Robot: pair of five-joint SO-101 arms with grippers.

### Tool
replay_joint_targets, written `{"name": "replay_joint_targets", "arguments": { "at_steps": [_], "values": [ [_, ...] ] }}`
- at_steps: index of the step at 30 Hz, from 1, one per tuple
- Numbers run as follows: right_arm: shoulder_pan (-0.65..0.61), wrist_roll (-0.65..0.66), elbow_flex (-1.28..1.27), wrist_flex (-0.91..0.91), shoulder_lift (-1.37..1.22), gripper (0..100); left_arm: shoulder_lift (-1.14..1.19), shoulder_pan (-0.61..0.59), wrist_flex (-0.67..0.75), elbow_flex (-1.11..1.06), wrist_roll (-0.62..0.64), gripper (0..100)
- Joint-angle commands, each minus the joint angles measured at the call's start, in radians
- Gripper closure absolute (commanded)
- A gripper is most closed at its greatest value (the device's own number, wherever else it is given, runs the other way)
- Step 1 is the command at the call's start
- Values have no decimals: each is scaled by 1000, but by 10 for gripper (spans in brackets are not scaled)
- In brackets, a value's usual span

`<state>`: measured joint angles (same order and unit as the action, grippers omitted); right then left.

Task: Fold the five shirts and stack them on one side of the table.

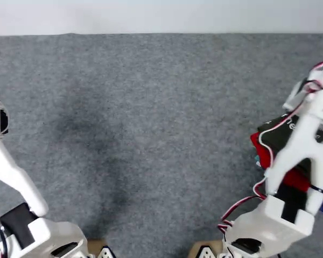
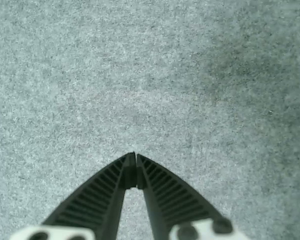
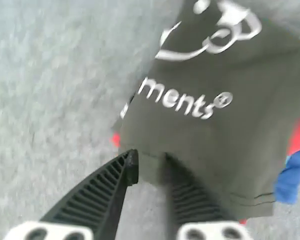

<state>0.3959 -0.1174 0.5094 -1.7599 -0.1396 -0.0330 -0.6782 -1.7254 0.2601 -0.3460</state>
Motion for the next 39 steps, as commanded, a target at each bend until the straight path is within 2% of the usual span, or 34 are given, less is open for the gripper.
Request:
{"name": "replay_joint_targets", "arguments": {
  "at_steps": [1, 7, 12, 15, 19, 22, 27, 34, 39],
  "values": [
    [-33, -8, -80, -16, 38, 991, -48, 0, -14, 28, -9, 992],
    [-99, -78, -301, 200, -87, 990, -48, 2, -26, 27, -8, 992],
    [-142, -112, -331, 331, -191, 990, -49, 0, -28, 27, -8, 992],
    [-160, -110, -330, 331, -180, 990, -49, 0, -28, 27, -8, 992],
    [-163, -106, -315, 226, -56, 990, -49, 0, -28, 27, -8, 992],
    [-110, -98, -311, 166, 58, 990, -49, 0, -28, 27, -8, 992],
    [41, 17, -316, 122, 171, 990, -49, 2, -28, 27, -8, 992],
    [254, 117, -364, 134, 127, 990, -48, 5, -28, 27, -8, 992],
    [351, 132, -537, 262, 10, 990, -48, 5, -26, 27, -9, 992]
  ]
}}
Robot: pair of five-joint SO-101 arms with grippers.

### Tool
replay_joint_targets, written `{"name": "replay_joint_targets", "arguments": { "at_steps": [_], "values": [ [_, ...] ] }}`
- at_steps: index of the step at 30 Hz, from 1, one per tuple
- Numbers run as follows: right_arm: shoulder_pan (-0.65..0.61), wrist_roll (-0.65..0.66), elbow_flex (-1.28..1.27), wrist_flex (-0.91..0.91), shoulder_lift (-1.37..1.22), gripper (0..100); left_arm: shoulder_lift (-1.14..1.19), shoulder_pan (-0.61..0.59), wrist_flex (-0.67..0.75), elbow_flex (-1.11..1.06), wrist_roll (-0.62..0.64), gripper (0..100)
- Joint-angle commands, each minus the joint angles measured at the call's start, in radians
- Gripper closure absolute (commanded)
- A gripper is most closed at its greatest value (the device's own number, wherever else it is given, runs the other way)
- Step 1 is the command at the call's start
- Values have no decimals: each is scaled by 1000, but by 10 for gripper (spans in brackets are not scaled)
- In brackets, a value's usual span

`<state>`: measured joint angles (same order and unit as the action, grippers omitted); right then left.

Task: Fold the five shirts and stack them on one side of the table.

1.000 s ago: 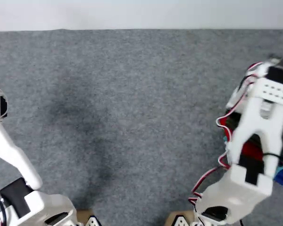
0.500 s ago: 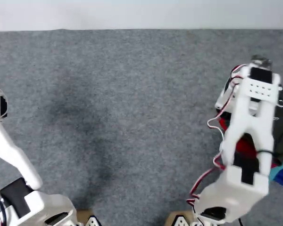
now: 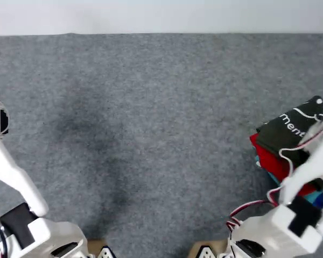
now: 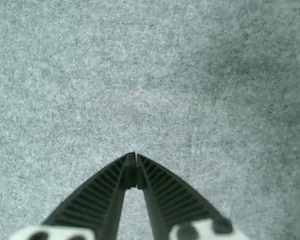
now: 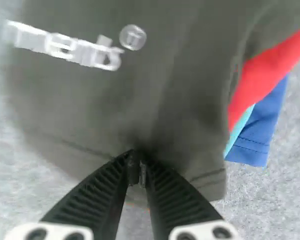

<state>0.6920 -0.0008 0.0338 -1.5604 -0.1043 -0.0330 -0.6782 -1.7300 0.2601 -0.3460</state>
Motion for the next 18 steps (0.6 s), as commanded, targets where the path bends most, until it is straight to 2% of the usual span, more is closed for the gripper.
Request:
{"name": "replay_joint_targets", "arguments": {
  "at_steps": [1, 6, 12, 18],
  "values": [
    [61, 17, -101, 85, -44, 990, -48, 5, -21, 27, -9, 992],
    [35, 38, -160, 81, -39, 990, -43, 6, -21, 27, -9, 992],
    [10, 43, -44, 35, 180, 990, -43, 6, -21, 27, -9, 992],
    [35, 109, -32, 228, 243, 990, -48, 6, -21, 27, -9, 992]
  ]
}}
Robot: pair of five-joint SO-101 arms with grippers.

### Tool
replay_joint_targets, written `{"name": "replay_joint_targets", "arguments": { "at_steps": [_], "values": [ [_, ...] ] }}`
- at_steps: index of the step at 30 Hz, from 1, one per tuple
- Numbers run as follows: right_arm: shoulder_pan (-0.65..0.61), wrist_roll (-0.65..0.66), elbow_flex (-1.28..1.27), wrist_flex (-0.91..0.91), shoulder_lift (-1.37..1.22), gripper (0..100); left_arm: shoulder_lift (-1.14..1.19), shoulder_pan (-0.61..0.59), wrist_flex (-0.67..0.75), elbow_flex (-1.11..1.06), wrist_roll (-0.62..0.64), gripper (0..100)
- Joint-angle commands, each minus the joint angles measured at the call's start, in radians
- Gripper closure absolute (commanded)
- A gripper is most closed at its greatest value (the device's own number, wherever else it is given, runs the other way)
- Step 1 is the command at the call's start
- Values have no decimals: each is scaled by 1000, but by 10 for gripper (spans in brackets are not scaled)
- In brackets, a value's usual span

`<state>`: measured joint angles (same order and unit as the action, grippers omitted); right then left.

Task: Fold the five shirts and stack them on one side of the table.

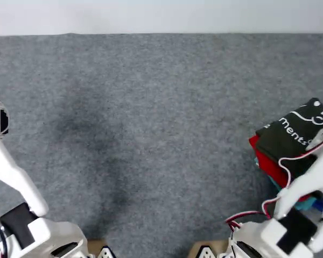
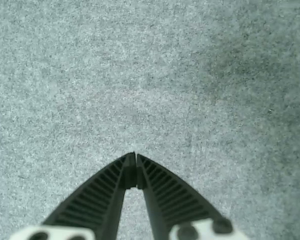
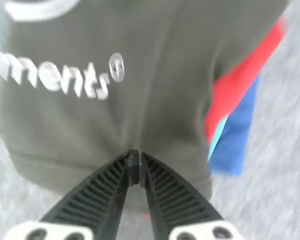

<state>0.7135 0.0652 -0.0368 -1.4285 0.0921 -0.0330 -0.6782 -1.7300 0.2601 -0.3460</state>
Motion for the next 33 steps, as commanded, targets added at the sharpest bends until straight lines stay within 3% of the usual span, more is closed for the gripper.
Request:
{"name": "replay_joint_targets", "arguments": {
  "at_steps": [1, 14, 20, 33],
  "values": [
    [22, 58, 31, 145, 36, 990, -48, 6, -21, 27, -9, 992],
    [239, 245, 48, 654, -404, 990, -48, 6, -21, 27, -9, 992],
    [242, 198, 244, 484, -352, 990, -48, 6, -21, 27, -9, 992],
    [-15, 64, 371, 82, -255, 990, -48, 5, -21, 27, -9, 992]
  ]
}}
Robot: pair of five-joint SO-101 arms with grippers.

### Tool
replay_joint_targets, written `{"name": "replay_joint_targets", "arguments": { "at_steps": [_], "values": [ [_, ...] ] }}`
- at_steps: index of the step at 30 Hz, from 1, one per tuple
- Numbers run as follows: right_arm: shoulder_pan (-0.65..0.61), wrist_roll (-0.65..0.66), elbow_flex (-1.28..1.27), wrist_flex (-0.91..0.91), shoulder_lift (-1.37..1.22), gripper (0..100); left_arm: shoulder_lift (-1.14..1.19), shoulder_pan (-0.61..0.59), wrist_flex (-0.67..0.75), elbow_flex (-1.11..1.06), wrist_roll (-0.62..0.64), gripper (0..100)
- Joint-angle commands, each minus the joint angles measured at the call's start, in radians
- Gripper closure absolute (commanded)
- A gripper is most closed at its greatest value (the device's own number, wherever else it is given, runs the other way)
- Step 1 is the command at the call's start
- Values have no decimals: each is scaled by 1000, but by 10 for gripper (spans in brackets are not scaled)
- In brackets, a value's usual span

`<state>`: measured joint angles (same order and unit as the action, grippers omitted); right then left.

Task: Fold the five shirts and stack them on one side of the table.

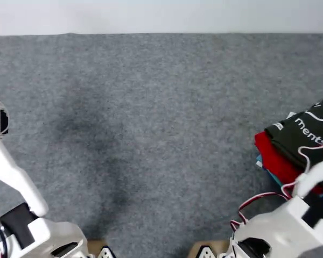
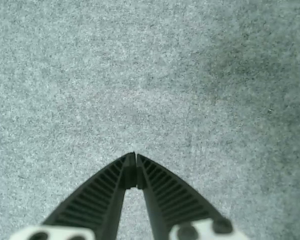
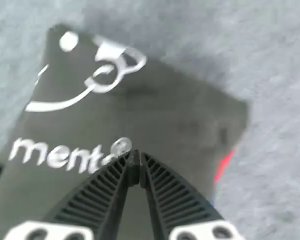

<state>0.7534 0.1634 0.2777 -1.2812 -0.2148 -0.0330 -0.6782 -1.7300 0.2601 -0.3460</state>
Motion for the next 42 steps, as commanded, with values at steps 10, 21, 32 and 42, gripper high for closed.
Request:
{"name": "replay_joint_targets", "arguments": {
  "at_steps": [10, 21, 32, 42],
  "values": [
    [-297, -201, 55, -143, -231, 990, -44, 5, -21, 27, -9, 992],
    [-323, -279, 74, -226, -94, 990, -41, 5, -21, 27, -9, 992],
    [-84, -175, 66, -417, 125, 990, -40, 5, -18, 27, -9, 992],
    [73, -94, -104, -415, -59, 990, -40, 6, -17, 27, -9, 992]
  ]
}}
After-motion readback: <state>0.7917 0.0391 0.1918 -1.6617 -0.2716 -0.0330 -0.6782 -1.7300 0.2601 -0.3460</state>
